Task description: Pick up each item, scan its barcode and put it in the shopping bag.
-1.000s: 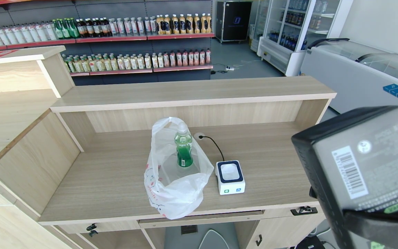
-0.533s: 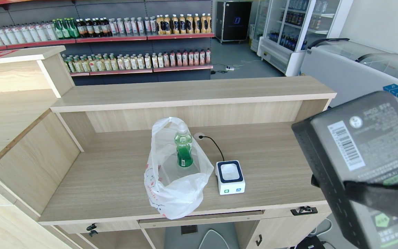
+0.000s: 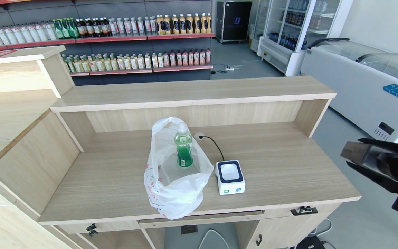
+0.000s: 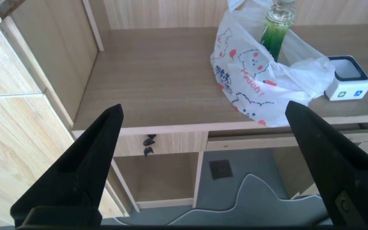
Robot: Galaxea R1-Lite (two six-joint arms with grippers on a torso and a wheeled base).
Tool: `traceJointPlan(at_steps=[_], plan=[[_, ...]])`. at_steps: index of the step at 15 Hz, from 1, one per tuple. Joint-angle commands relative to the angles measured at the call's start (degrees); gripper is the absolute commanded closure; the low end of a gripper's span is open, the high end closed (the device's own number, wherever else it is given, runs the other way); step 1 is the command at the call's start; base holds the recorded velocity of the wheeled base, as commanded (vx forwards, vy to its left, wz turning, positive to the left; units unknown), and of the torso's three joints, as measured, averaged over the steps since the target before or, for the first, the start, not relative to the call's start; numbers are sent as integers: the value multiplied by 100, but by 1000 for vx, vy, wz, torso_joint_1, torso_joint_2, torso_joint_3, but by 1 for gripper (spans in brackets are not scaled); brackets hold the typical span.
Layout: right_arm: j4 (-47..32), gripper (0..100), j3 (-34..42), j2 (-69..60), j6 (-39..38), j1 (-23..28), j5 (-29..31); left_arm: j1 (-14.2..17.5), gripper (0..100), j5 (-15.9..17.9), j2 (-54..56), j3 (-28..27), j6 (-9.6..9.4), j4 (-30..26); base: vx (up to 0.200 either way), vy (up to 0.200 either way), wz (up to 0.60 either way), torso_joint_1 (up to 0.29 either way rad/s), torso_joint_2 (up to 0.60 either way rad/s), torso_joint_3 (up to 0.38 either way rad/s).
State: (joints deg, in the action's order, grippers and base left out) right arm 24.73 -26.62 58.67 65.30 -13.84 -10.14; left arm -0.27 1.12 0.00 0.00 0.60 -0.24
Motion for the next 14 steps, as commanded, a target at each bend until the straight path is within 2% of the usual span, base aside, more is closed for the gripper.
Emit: traceJointPlan(at_steps=[1,3,5,7,9,12,13,14], plan=[[-557,100,114,-181,-756,760,-401,0,0,2,-9,0,2,-2,0,0,0,0,0,0],[-698,100,34,-67,-2206,944,-515,0,0,2,0,0,2,-2,0,0,0,0,0,0],[-856,100,8,4,-3322,988,-357,0,0,2,-9,0,2,-2,0,0,0,0,0,0],[-1190,100,8,-31,-3542,979,-128,0,0,2,-9,0,2,-2,0,0,0,0,0,0],[-1252,100,17,-137,-4070,900,-120,0,0,2,-9,0,2,-2,0,0,600,5,2,2],[-1340,100,-326,197,-5502,786,56,0,0,2,-9,0,2,-2,0,0,600,-1,4,-2],[-1436,100,-466,505,-6328,821,-295,0,0,2,-9,0,2,-2,0,0,600,7,2,2],[-1401,100,-686,1006,-6662,1094,-788,0,0,2,-9,0,2,-2,0,0,0,0,0,0]])
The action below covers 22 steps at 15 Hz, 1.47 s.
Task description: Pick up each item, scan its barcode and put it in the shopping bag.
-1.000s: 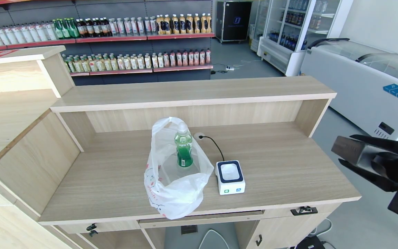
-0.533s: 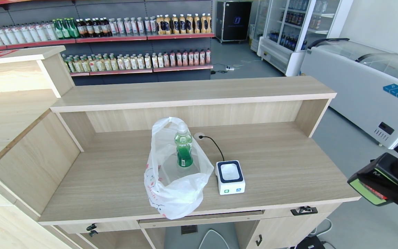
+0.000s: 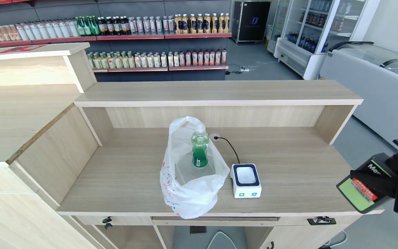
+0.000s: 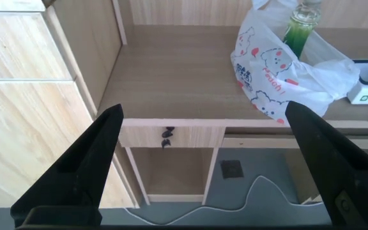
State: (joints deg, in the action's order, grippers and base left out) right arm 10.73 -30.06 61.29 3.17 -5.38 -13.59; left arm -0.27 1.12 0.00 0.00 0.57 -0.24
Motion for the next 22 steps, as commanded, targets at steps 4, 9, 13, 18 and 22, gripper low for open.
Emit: traceJointPlan(at_steps=[4,9,13,18,22], plan=[[483,100,-1705,2185,-1776,810,-952,0,0,2,-9,0,4,-2,0,0,0,0,0,0],[70,100,-2329,3512,-2382,1381,-2306,0,0,2,-9,0,4,-2,0,0,0,0,0,0],[-1,100,-2531,3978,-2356,1346,-2622,0,0,2,-9,0,4,-2,0,0,0,0,0,0],[-229,100,-2566,4409,-2163,1021,-2640,0,0,2,-9,0,4,-2,0,0,0,0,0,0],[-414,100,-2487,4699,-774,1003,-2640,0,0,2,0,0,4,-2,0,0,0,0,0,0]])
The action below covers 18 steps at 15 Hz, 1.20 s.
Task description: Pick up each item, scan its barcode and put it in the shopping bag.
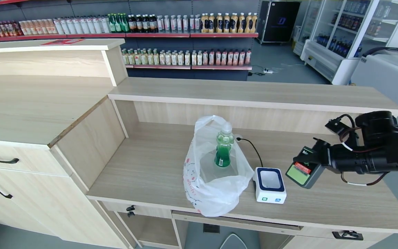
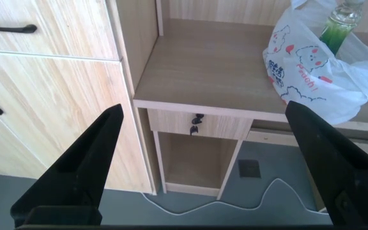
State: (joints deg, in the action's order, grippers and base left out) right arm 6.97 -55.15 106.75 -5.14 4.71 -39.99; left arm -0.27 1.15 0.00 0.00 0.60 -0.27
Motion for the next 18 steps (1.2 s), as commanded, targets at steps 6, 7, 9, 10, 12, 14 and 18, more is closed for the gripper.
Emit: traceJointPlan(at_steps=[6,7,9,10,12,14,18], plan=[[-56,100,-145,416,998,145,-923,0,0,0,-9,0,2,0,0,0,0,0,0,0],[-56,100,-163,469,1059,145,-967,0,0,0,-9,0,2,0,0,0,0,0,0,0],[-64,100,-189,575,1209,206,-976,0,0,0,-9,0,2,0,0,0,0,0,0,0],[-73,100,-119,601,1279,224,-967,0,0,0,-9,0,2,0,0,0,0,0,0,0],[-82,100,-40,619,1481,347,-941,0,0,0,-9,0,2,0,0,0,0,0,0,0],[-82,100,-48,715,1639,400,-862,0,0,0,-9,0,2,0,0,0,0,0,0,0],[-64,100,-48,777,2035,400,-642,0,0,0,-9,0,2,0,0,0,0,0,0,0]])
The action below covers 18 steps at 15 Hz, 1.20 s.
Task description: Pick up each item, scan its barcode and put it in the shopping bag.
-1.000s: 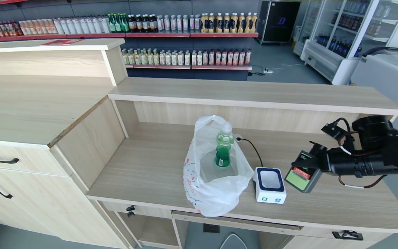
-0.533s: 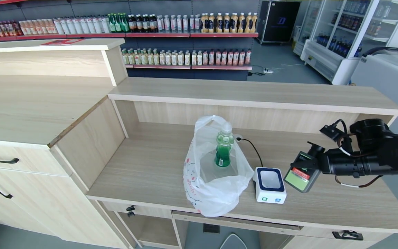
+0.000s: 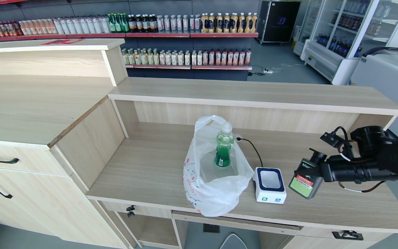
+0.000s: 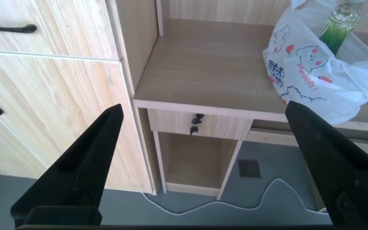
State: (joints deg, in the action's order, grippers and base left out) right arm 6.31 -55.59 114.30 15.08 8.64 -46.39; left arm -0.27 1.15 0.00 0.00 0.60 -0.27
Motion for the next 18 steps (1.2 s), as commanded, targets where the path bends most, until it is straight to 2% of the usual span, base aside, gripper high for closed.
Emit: traceJointPlan(at_steps=[1,6,18], plan=[[1,100,-31,49,21,-3,7,0,0,0,-9,0,2,0,0,0,0,0,0,0],[36,100,-84,163,30,-47,235,0,0,0,-9,0,2,0,0,0,0,0,0,0],[89,100,-251,444,136,-249,51,0,0,0,-9,0,2,0,0,0,0,0,0,0]])
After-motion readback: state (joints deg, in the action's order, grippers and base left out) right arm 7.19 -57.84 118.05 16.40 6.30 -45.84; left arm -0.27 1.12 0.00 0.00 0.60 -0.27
